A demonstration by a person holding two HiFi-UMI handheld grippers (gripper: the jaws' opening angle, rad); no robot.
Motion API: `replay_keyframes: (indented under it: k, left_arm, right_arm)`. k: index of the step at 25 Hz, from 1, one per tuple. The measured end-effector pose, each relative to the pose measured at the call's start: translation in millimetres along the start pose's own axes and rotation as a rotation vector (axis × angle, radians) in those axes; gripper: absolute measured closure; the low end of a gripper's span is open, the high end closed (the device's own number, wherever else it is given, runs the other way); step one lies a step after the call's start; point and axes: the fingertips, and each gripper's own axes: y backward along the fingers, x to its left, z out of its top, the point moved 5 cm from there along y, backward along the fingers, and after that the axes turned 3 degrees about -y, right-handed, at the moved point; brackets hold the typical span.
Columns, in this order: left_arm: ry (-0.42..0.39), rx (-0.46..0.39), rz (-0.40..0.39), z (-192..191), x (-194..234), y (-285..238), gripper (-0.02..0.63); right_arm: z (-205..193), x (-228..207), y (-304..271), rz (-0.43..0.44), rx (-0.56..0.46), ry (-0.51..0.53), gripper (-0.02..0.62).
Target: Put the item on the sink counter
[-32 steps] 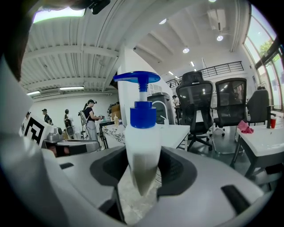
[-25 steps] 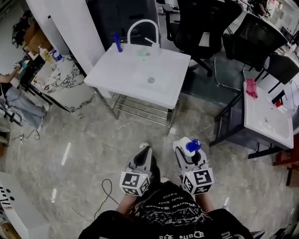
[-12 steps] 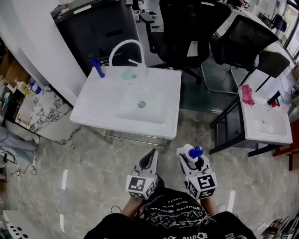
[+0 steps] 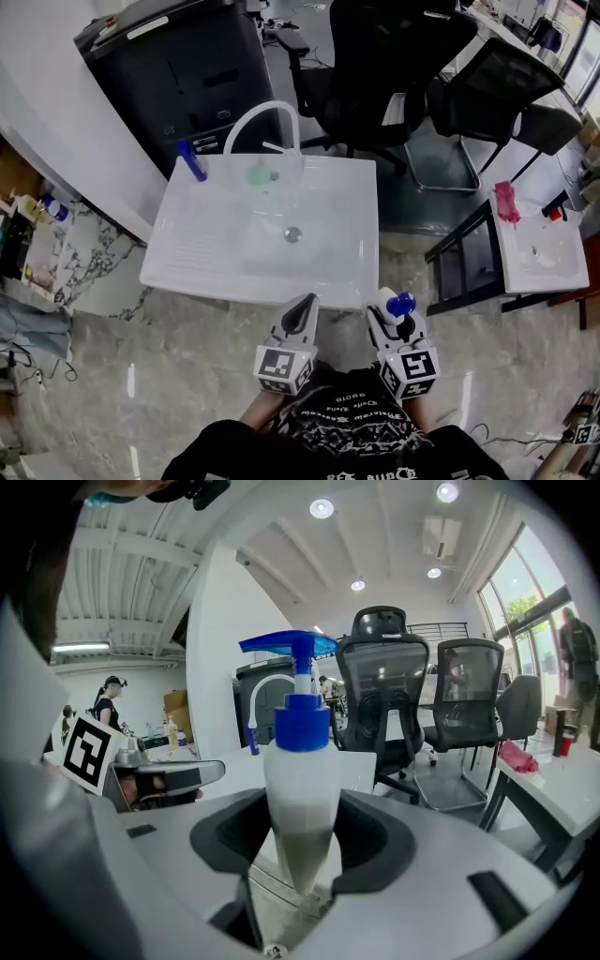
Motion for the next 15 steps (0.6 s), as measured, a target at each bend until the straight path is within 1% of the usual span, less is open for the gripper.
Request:
replay_keyframes:
  k: [4, 8, 11, 15]
  left_arm:
    - [0.015, -0.014, -0.006, 8.3, 20.5, -10.2, 0.595]
    - [0.034, -0.008, -0.011, 8.6, 31.1, -16.2, 0.595]
    - [0.035, -0.006, -0.011, 11.6, 34.2, -19.6, 0.595]
    - [0.036, -0.014, 0.014, 14.7, 37.6, -25.8, 0.595]
  right_arm:
    - [6.9, 6.6, -19.5, -0.001, 0.001, -0.019, 0.396]
    - [11.9, 7.6, -31.3, -0.006, 0.000, -0.025, 0.396]
    - [17.9, 7.3, -37.3, 0.004, -0.002, -0.017, 0.396]
    - [24.0, 2.6, -46.1, 0.028, 0.004, 0.009, 0.396]
